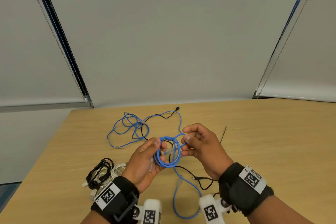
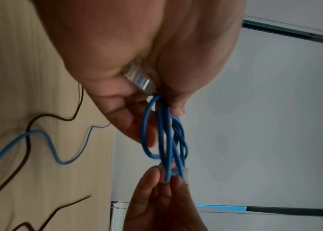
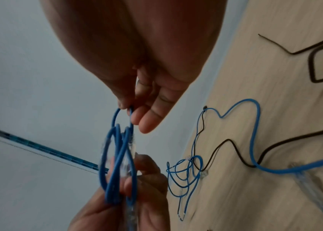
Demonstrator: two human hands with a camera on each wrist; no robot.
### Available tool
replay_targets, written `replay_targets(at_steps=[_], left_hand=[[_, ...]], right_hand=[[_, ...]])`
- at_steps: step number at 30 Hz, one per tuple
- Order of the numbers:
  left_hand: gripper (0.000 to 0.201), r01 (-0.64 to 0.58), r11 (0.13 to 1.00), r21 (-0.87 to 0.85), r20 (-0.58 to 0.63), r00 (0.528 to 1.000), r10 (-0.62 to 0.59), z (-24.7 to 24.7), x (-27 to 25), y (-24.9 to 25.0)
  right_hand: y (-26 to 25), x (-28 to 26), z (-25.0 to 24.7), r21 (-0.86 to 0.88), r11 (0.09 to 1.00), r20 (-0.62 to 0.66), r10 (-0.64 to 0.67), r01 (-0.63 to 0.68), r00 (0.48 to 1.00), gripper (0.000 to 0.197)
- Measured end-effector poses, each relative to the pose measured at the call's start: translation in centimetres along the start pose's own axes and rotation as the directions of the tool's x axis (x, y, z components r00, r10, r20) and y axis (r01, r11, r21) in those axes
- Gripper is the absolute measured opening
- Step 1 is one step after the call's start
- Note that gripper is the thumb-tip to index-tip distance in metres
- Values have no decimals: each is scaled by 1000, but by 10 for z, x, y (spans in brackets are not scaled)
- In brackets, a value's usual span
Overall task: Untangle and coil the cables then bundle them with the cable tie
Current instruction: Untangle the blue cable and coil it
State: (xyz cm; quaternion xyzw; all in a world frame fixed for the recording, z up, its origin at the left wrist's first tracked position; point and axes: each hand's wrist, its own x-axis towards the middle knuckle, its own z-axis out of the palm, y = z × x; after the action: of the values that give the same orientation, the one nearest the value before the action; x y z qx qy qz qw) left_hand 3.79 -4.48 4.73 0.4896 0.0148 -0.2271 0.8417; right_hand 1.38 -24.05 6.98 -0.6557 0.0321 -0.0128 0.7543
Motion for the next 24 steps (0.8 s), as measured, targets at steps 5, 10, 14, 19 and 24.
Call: replay_targets(at_steps=[5, 10, 14, 19, 24], left_hand=[[25, -51, 998, 23, 28, 998, 50, 0, 0, -4], [24, -178, 964, 200, -100, 975, 200, 8, 2, -7], [33, -186, 952, 245, -222, 945, 242, 14, 2, -14], [23, -215, 876, 432, -20, 968, 248, 8, 2, -5], [25, -195, 643, 740, -16, 952, 307, -7, 9, 11]], right_hand=[[4, -5, 3, 80, 993, 39, 89, -92, 995, 5], [10, -14, 9, -29, 991, 80, 135, -133, 988, 16], [12, -16, 13, -202, 977, 46, 84, -73, 995, 16], [8, -7, 1, -509, 861, -23, -8, -5, 1000, 8], [-2, -4, -1, -393, 919, 86, 57, -19, 995, 7]])
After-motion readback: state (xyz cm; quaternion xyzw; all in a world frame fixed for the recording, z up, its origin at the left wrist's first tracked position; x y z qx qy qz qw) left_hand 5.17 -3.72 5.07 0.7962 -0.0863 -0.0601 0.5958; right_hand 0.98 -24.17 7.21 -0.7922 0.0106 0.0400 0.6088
